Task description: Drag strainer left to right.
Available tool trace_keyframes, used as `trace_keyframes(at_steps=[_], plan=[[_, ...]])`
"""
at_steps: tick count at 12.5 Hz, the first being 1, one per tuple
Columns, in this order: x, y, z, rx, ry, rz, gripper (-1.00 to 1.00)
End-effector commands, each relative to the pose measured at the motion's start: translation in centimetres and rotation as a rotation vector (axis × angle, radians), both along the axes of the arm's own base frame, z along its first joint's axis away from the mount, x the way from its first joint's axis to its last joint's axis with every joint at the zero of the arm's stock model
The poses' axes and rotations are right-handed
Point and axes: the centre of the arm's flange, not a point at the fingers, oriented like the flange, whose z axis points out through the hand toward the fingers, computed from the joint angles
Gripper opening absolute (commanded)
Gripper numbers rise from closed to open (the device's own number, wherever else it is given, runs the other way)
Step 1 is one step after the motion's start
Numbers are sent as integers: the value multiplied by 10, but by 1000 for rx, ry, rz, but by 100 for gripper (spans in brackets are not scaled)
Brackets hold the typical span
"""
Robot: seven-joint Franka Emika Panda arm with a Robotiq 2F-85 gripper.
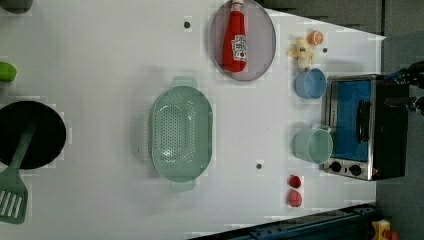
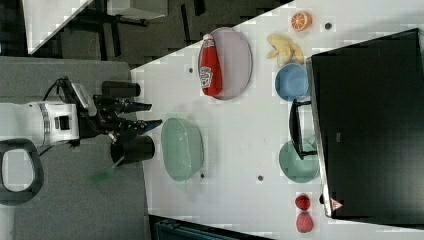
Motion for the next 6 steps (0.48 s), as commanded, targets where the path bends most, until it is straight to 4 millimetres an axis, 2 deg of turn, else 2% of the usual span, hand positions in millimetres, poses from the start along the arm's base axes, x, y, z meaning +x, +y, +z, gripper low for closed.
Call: trace_keyframes(at_steps=[1, 3, 5, 6], plan=[[-143, -27, 77, 16, -10, -32, 60], [-143, -26, 76, 16, -8, -29, 99], [-140, -10, 72, 19, -4, -1, 100], [-138, 8, 67, 28, 1, 30, 100]])
